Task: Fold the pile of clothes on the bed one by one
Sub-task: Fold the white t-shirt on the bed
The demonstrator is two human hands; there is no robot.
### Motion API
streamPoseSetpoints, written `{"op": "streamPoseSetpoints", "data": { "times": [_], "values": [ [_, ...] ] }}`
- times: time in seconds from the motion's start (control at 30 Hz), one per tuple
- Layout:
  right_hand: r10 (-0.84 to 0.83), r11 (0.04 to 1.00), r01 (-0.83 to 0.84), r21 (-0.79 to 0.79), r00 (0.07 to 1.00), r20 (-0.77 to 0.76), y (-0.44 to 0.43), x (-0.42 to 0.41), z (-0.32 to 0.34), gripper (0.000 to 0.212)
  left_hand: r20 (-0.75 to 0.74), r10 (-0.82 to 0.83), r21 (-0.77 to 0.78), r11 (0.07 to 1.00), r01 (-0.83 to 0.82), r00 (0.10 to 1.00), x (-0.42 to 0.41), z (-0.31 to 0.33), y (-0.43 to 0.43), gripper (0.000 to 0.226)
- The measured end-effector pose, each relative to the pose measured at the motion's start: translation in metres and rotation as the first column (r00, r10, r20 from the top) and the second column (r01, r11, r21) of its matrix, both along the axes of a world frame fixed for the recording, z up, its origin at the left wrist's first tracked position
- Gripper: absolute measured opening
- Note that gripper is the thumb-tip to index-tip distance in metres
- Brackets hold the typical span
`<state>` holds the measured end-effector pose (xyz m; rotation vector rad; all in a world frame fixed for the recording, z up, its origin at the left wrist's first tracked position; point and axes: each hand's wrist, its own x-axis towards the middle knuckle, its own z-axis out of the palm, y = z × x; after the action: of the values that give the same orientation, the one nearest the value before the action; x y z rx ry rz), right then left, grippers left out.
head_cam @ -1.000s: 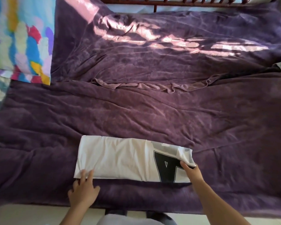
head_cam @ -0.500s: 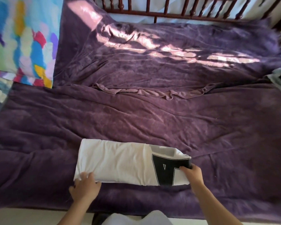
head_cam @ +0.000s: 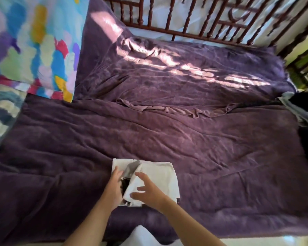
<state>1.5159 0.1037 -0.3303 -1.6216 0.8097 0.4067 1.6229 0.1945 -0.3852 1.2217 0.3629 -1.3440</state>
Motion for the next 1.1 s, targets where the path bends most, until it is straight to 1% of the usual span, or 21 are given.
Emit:
{"op": "streamPoseSetpoints", "data": {
  "times": [0.03,0.1,0.13,0.17,0.27,0.33,0.4,0.43,0.5,0.53,0.57,0.6,0.67,0.7,0.73,0.77,0.83,0.93,1.0,1.07,1.1],
  "values": [
    [-0.007,1.000,0.006,-0.015,0.999,-0.035,0.009,0.000,-0.005,0.062,0.017,-0.008,0.035,0.999,0.008,1.000,0.002,-0.008,0.004,0.029],
    [-0.051,0.997,0.046,-0.057,0.995,-0.087,0.016,-0.008,-0.010,0.061,0.067,-0.064,0.095,0.994,0.057,0.996,0.005,-0.022,0.004,0.069],
    [-0.074,0.995,0.065,-0.076,0.990,-0.119,0.015,-0.015,-0.013,0.060,0.145,-0.154,0.154,0.979,0.132,0.977,0.005,-0.021,0.001,0.088],
    [-0.095,0.992,0.081,-0.094,0.984,-0.153,0.013,-0.024,-0.017,0.058,0.247,-0.254,0.222,0.954,0.200,0.935,0.004,-0.021,-0.006,0.096],
    [-0.179,0.980,0.152,-0.130,0.957,-0.230,0.001,-0.047,-0.024,0.054,0.452,-0.487,0.495,0.834,0.244,0.747,-0.001,-0.022,-0.027,0.087],
    [-0.246,0.967,0.216,-0.138,0.934,-0.258,-0.008,-0.057,-0.029,0.054,0.493,-0.682,0.637,0.706,0.311,0.540,-0.004,-0.017,-0.039,0.080],
    [-0.268,0.960,0.230,-0.160,0.922,-0.279,-0.015,-0.063,-0.031,0.052,0.440,-0.839,0.775,0.535,0.336,0.320,-0.004,-0.015,-0.044,0.068],
    [-0.276,0.956,0.233,-0.178,0.919,-0.283,-0.018,-0.065,-0.032,0.051,0.411,-0.876,0.816,0.476,0.327,0.251,-0.003,-0.014,-0.046,0.061],
    [-0.295,0.948,0.243,-0.205,0.911,-0.287,-0.021,-0.066,-0.034,0.050,0.428,-0.881,0.829,0.471,0.303,0.201,0.001,-0.017,-0.049,0.041],
    [-0.299,0.946,0.243,-0.214,0.909,-0.290,-0.021,-0.066,-0.034,0.050,0.463,-0.853,0.800,0.520,0.301,0.243,0.003,-0.018,-0.050,0.032],
    [-0.299,0.945,0.240,-0.221,0.908,-0.294,-0.021,-0.066,-0.034,0.050,0.506,-0.794,0.745,0.599,0.292,0.337,0.005,-0.020,-0.051,0.024],
    [-0.298,0.945,0.235,-0.229,0.907,-0.297,-0.021,-0.066,-0.035,0.049,0.541,-0.690,0.665,0.701,0.258,0.481,0.008,-0.019,-0.050,0.018],
    [-0.290,0.942,0.217,-0.255,0.909,-0.299,-0.022,-0.065,-0.036,0.048,0.551,-0.363,0.441,0.891,0.107,0.751,0.016,-0.016,-0.046,0.013],
    [-0.283,0.943,0.207,-0.261,0.911,-0.299,-0.022,-0.063,-0.036,0.048,0.516,-0.202,0.338,0.941,0.019,0.832,0.019,-0.013,-0.040,0.015],
    [-0.274,0.944,0.197,-0.263,0.915,-0.298,-0.022,-0.061,-0.036,0.047,0.481,-0.105,0.294,0.955,-0.048,0.870,0.023,-0.013,-0.031,0.017],
    [-0.257,0.948,0.180,-0.263,0.920,-0.297,-0.022,-0.058,-0.036,0.047,0.469,-0.048,0.294,0.950,-0.105,0.882,0.027,-0.015,-0.019,0.021],
    [-0.180,0.956,0.092,-0.277,0.933,-0.312,-0.019,-0.050,-0.036,0.050,0.480,-0.023,0.361,0.916,-0.174,0.877,0.033,-0.028,0.006,0.030],
    [0.039,0.935,-0.158,-0.318,0.936,-0.350,-0.009,-0.035,-0.038,0.058,0.417,-0.010,0.346,0.927,-0.148,0.909,0.038,-0.029,0.015,0.041],
    [0.211,0.869,-0.357,-0.343,0.893,-0.397,0.002,-0.028,-0.039,0.063,0.439,-0.153,0.389,0.921,-0.034,0.885,0.033,-0.019,0.005,0.065],
    [0.366,0.769,-0.536,-0.349,0.817,-0.446,0.011,-0.027,-0.039,0.065,0.478,-0.401,0.553,0.829,0.087,0.782,0.019,-0.012,-0.003,0.091],
    [0.431,0.722,-0.601,-0.343,0.778,-0.457,0.015,-0.027,-0.039,0.066,0.496,-0.476,0.601,0.792,0.109,0.726,0.013,-0.007,-0.003,0.094]
  ]
}}
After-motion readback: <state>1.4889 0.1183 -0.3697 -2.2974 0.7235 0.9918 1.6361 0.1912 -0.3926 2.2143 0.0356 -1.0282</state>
